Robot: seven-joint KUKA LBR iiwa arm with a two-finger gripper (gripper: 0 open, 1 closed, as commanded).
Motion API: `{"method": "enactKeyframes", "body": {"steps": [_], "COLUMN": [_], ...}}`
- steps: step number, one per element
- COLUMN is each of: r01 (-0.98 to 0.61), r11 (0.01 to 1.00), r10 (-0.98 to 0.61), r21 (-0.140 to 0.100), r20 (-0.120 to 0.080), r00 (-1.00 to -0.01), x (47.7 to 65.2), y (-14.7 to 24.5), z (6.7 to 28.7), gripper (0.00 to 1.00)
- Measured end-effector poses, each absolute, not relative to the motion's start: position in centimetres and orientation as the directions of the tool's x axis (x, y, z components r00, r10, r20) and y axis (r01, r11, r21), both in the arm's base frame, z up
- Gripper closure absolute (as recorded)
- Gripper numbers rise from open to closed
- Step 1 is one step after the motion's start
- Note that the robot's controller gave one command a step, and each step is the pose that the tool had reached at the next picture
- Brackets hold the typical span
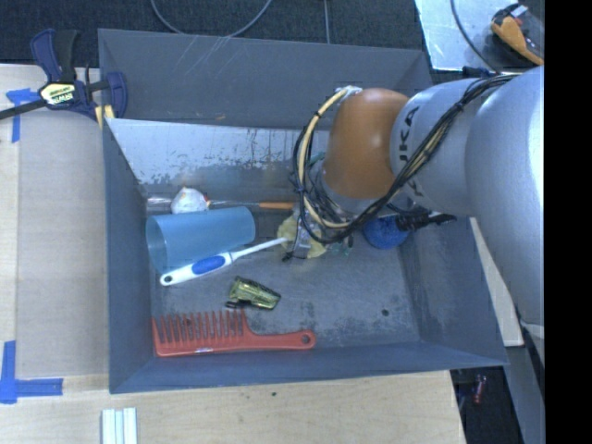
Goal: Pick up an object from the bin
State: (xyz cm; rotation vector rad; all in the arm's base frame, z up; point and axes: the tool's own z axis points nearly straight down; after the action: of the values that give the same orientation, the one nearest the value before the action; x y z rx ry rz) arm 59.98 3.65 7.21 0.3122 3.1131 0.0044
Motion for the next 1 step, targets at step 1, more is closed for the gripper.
{"method": "enactKeyframes", "body": {"steps": [1], "r01": [0.198], "r11": [0.980], "r10": [0.198], "r21": [0.004], "r20": [-0.013], "r00": [-0.980], "x": [59.98], "y": [3.65], "z": [7.23], "gripper": [1.00]}}
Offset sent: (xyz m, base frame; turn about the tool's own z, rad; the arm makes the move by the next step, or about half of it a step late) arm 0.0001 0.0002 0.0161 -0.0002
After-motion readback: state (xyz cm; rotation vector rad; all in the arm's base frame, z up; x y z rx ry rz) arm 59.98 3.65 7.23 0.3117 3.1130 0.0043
